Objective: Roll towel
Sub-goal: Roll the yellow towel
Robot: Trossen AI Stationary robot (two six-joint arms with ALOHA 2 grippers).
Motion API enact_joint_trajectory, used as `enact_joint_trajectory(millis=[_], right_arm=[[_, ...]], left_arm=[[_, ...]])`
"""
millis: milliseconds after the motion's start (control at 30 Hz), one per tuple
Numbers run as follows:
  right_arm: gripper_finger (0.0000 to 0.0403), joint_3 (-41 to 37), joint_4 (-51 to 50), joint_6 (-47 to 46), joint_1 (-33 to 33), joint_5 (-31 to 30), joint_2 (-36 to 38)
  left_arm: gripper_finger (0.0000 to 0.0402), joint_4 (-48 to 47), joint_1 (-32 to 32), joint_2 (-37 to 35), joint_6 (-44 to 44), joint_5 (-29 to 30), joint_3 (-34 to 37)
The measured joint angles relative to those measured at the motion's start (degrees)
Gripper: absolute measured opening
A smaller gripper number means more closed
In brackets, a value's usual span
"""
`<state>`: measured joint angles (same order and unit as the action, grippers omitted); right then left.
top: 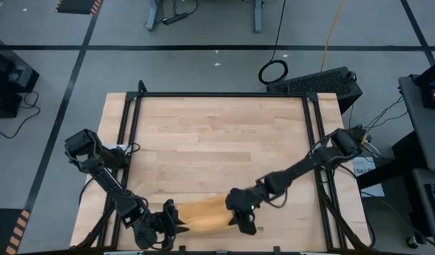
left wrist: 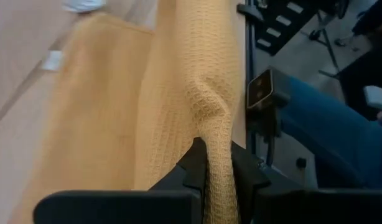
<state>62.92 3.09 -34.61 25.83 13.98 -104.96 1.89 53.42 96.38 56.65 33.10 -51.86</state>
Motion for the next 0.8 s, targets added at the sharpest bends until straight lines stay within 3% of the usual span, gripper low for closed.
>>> enact_joint_trajectory(millis=[167, 500, 800], right_arm=[[0.0024, -0.1, 7.3, -5.2, 3.8, -8.3, -2.1], [0.0024, -0.1, 16.4, -10.6, 4.2, -10.1, -9.6], [0.0033, -0.1, 14.6, -12.8, 4.3, -14.1, -11.2]], left_arm=[[0.0037, -6.0, 1.5, 0.0, 6.7, -0.4, 0.0], [0.0037, -7.2, 2.9, 0.0, 13.0, -1.1, 2.6], [0.0037, -10.3, -0.4, 0.0, 13.6, -5.5, 2.7]])
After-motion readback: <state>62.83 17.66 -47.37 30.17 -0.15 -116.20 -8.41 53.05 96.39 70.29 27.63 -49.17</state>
